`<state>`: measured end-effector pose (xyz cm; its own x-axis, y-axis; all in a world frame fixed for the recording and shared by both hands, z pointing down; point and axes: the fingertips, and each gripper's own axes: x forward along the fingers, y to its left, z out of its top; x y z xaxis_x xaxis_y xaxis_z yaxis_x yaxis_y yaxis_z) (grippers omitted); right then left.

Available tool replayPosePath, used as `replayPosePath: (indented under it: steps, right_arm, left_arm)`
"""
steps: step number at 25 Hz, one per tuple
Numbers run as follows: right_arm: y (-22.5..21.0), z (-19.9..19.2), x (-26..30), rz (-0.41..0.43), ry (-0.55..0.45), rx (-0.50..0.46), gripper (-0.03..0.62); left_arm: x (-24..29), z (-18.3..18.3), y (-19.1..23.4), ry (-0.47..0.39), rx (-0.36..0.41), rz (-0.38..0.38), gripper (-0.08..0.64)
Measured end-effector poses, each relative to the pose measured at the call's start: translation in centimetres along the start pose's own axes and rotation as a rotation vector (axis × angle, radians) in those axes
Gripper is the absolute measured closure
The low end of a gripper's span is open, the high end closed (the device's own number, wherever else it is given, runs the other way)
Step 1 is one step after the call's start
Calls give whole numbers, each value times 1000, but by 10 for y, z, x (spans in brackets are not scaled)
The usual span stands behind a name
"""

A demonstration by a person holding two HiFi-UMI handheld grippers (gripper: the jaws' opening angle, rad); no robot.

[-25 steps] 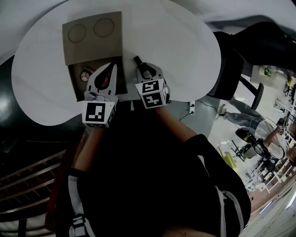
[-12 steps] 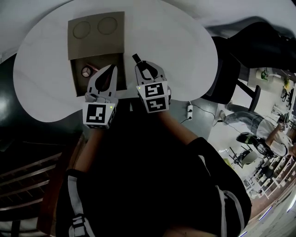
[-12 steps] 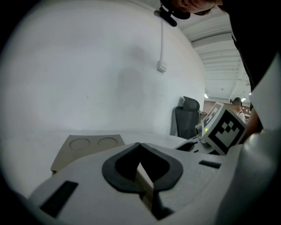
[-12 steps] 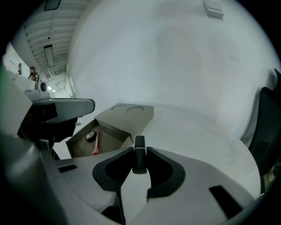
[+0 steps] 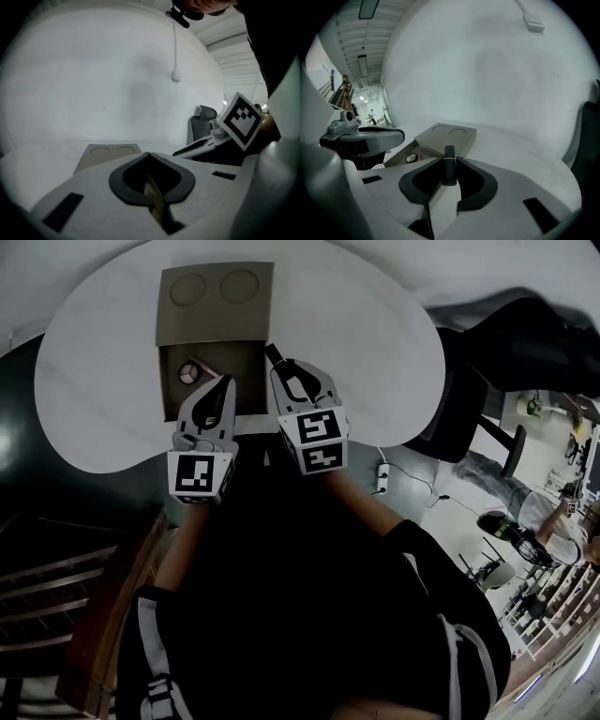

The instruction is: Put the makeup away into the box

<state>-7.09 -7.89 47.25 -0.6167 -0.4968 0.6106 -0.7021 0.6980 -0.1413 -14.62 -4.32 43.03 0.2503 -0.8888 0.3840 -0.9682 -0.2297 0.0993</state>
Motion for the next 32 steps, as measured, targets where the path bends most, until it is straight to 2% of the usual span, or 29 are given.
replayPosePath:
  steps: [4, 9, 18, 24, 30, 32]
  right_arm:
    - [17, 3, 8, 32, 1, -19, 485]
    - [33, 13, 22, 46, -6, -42, 485]
    - [52, -26, 64, 67, 128, -54, 485]
    - [56, -47, 81, 59, 203, -44, 485]
    - [61, -53, 89, 64, 252, -39, 482]
    - [64, -51, 89, 62, 256, -35, 479]
  left_arm:
    - [-12, -8, 13, 23, -22, 33, 557]
    - [-22, -8, 30, -19, -33, 59, 557]
    - [-34, -28, 62, 15, -62, 91, 557]
    - [-30, -36, 72, 32, -73, 85, 557]
    - [-29, -40, 77, 58, -89, 76, 557]
    - [-30, -38, 79, 44, -87, 75, 557]
